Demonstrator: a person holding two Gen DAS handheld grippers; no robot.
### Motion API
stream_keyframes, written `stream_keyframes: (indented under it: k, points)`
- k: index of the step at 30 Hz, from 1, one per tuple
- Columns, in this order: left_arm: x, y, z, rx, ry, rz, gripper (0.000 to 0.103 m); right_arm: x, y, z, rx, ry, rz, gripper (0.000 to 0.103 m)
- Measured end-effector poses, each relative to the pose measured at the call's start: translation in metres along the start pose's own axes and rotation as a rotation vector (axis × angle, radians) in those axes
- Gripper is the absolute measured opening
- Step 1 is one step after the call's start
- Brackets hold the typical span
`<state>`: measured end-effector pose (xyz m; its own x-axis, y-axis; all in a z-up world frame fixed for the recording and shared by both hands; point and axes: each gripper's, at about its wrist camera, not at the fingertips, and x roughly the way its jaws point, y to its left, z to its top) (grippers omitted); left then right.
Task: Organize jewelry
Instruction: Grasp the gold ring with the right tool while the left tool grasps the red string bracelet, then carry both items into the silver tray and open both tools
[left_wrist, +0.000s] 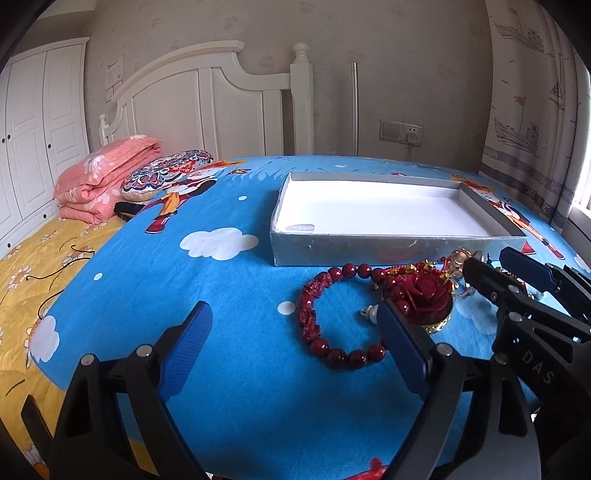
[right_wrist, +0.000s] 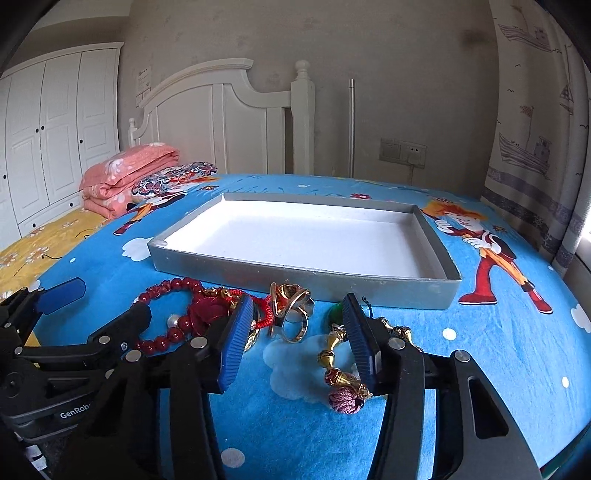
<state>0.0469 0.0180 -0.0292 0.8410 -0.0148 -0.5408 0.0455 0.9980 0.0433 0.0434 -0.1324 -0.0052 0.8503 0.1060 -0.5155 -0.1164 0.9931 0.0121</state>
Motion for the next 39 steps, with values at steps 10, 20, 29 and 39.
stream_keyframes:
  k: [10,20,29,39]
  points:
    - [0.002,-0.009,0.006,0.023,-0.015,-0.081,0.074,0.019,-0.001,0.005,0.03,0.107,0.029,0.014]
    - [0.006,-0.035,0.019,0.042,-0.02,-0.162,0.066,-0.006,-0.019,0.006,0.054,0.022,0.004,0.011]
    - [0.018,-0.071,0.029,0.095,-0.024,-0.209,0.055,-0.017,-0.042,0.0,0.098,-0.005,-0.02,0.011]
    - [0.021,-0.067,0.03,0.084,-0.033,-0.259,0.006,-0.017,-0.049,-0.006,0.132,-0.003,-0.009,0.011]
